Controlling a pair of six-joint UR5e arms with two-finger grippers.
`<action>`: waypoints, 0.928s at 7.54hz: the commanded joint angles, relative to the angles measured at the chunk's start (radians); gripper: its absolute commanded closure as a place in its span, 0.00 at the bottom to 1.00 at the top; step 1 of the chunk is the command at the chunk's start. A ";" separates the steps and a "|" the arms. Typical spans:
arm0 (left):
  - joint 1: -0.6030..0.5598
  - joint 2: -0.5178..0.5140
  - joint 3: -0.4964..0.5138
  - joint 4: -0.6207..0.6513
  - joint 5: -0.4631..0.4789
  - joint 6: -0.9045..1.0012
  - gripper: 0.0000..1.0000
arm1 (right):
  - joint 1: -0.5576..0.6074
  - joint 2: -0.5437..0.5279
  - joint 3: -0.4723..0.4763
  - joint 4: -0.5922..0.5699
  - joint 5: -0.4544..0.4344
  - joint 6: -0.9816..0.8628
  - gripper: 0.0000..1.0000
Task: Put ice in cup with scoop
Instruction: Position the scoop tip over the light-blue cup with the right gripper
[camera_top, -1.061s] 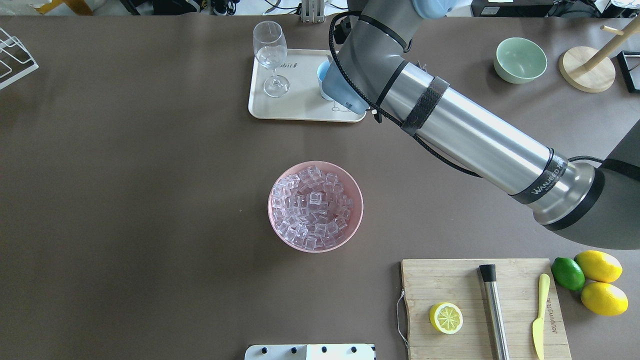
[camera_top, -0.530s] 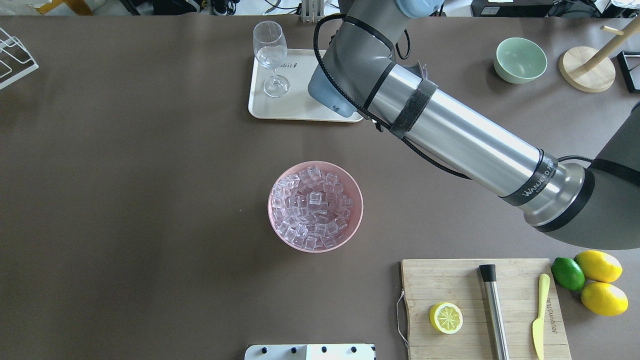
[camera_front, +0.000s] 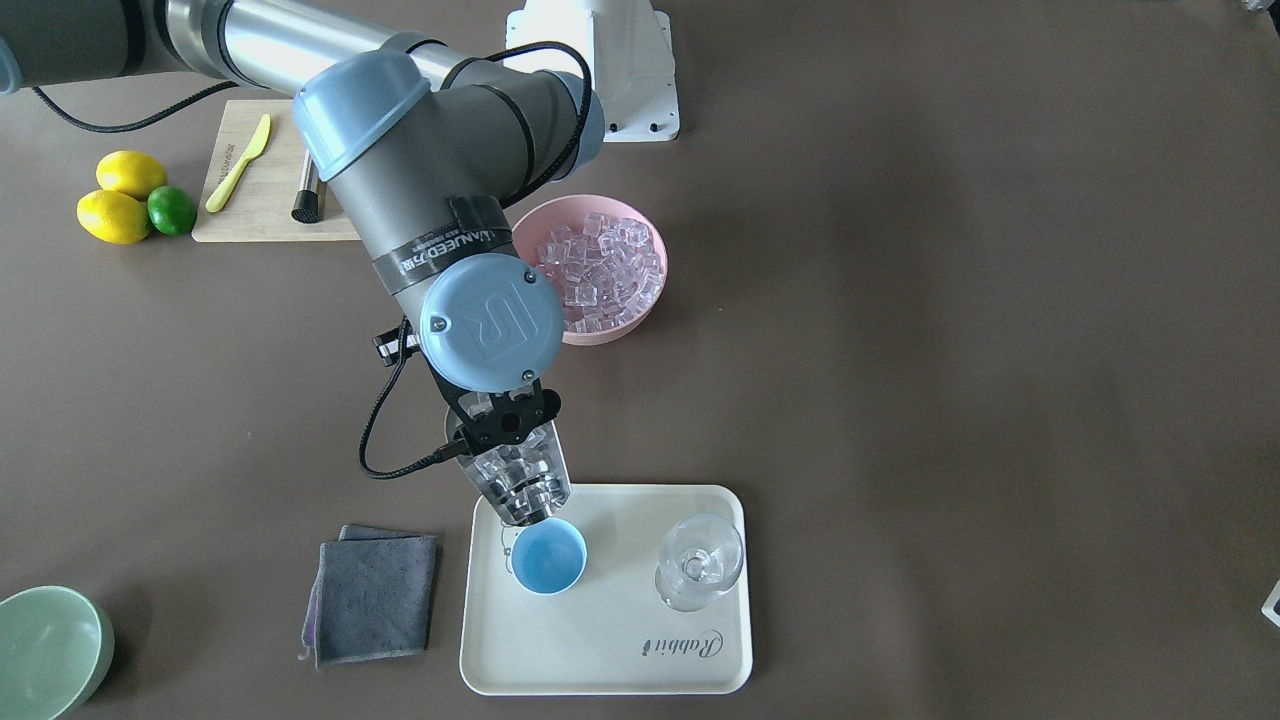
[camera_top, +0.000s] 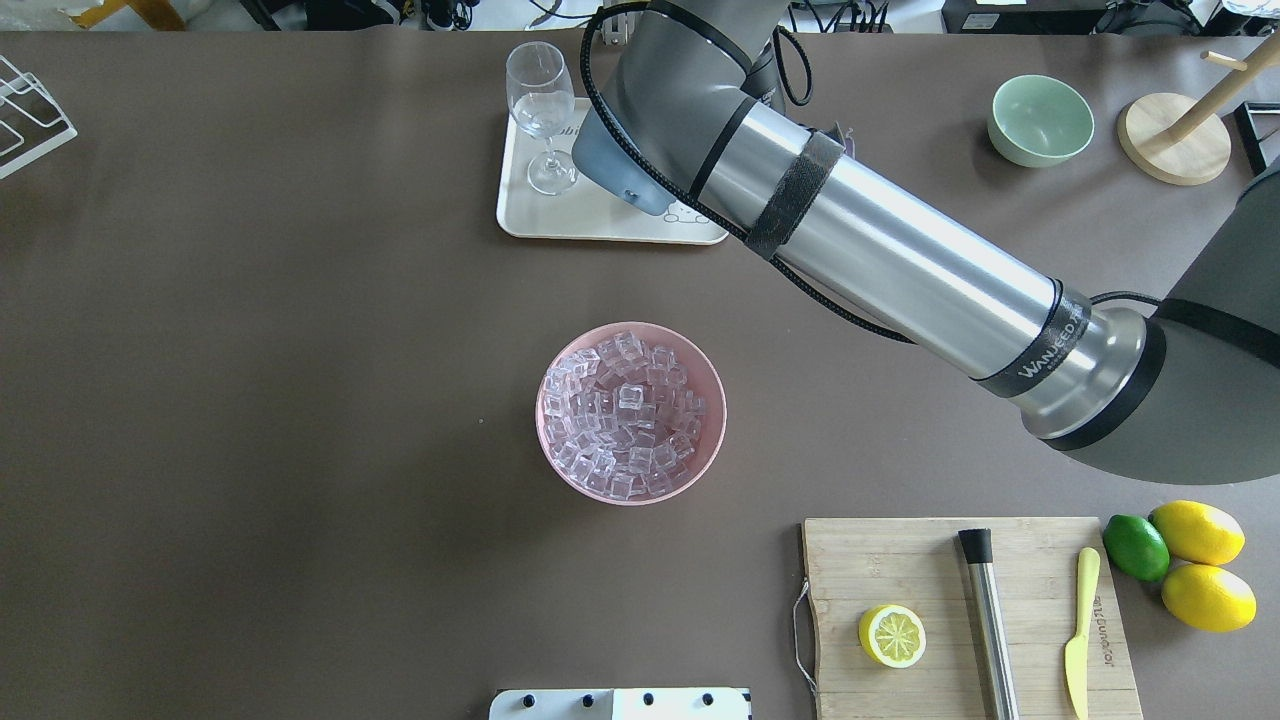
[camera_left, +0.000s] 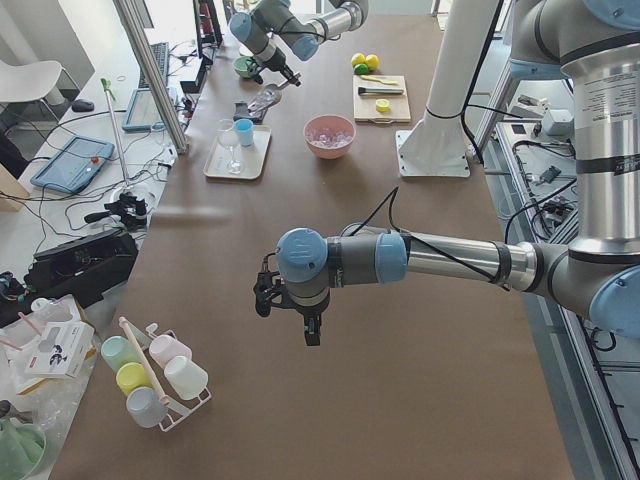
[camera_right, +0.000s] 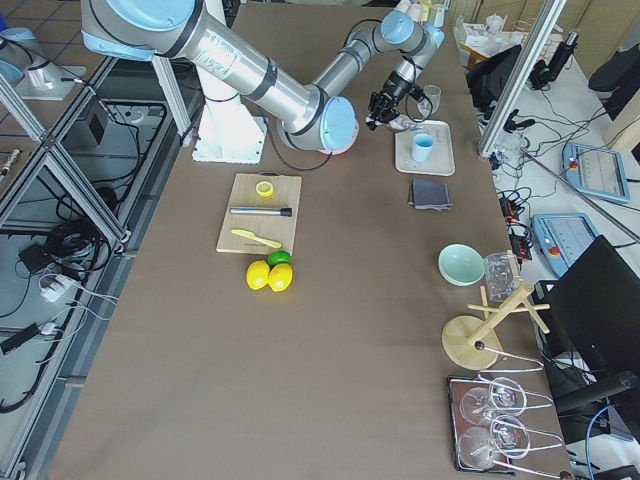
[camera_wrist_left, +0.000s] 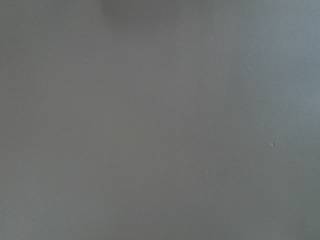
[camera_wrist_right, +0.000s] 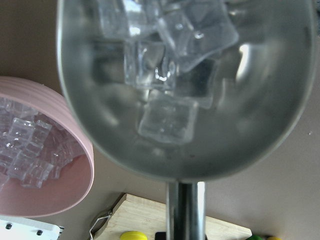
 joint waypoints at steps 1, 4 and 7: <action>-0.005 -0.002 -0.004 0.018 0.001 -0.001 0.02 | 0.000 0.019 -0.017 -0.018 -0.028 -0.060 1.00; -0.006 -0.004 -0.007 0.015 -0.003 0.004 0.02 | 0.018 0.019 -0.017 -0.001 -0.007 -0.061 1.00; -0.017 -0.002 -0.007 0.015 0.000 0.009 0.02 | 0.044 -0.019 -0.089 0.119 0.007 -0.065 1.00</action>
